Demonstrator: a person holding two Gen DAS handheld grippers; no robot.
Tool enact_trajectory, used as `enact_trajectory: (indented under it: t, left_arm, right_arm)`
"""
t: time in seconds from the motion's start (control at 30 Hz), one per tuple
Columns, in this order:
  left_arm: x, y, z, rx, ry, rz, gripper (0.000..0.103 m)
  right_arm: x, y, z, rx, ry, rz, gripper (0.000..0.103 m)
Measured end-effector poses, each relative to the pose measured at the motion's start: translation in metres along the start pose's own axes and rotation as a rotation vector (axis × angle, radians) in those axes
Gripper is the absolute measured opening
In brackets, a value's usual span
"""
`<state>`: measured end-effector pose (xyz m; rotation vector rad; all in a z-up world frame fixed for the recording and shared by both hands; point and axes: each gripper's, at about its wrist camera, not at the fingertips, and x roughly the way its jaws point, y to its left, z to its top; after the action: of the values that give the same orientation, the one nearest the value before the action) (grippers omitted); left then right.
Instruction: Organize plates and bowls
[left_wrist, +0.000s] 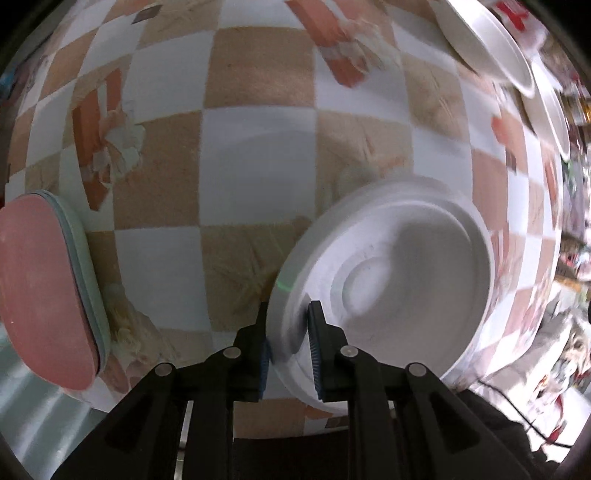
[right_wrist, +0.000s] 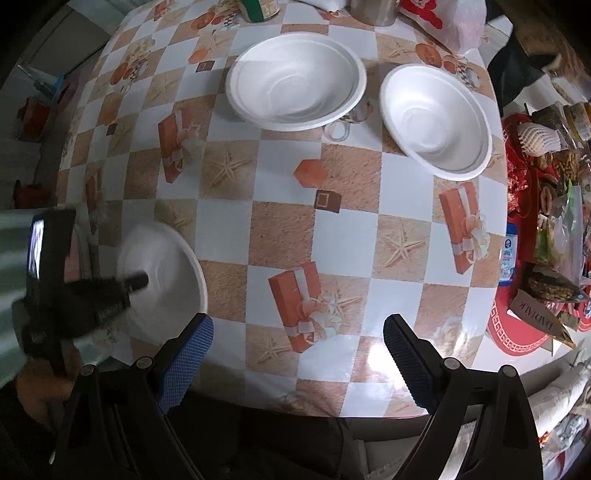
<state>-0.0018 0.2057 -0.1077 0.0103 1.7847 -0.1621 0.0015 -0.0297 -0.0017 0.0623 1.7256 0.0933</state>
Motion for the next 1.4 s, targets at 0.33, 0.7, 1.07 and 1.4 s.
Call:
enact_trajectory:
  t: [0.33,0.7,1.07,1.4]
  left_arm:
    - [-0.023,-0.021,-0.025,0.057,-0.087,0.034,0.05]
    - [-0.095,-0.068,0.033,0.098,-0.196,0.042,0.062]
    - [-0.109,-0.088,0.085,0.09,-0.213,0.02,0.062]
    - [-0.11,-0.106,0.111,0.089,-0.233,0.051,0.062]
  right_arm:
    - [0.012,0.009,-0.005,-0.026,0.022,0.0,0.094]
    - [-0.002,-0.003,0.01,0.019,-0.027,0.008,0.094]
    - [-0.014,-0.026,0.039,0.048,-0.077,0.022,0.094]
    - [-0.029,-0.043,0.075,0.005,-0.122,0.01,0.094]
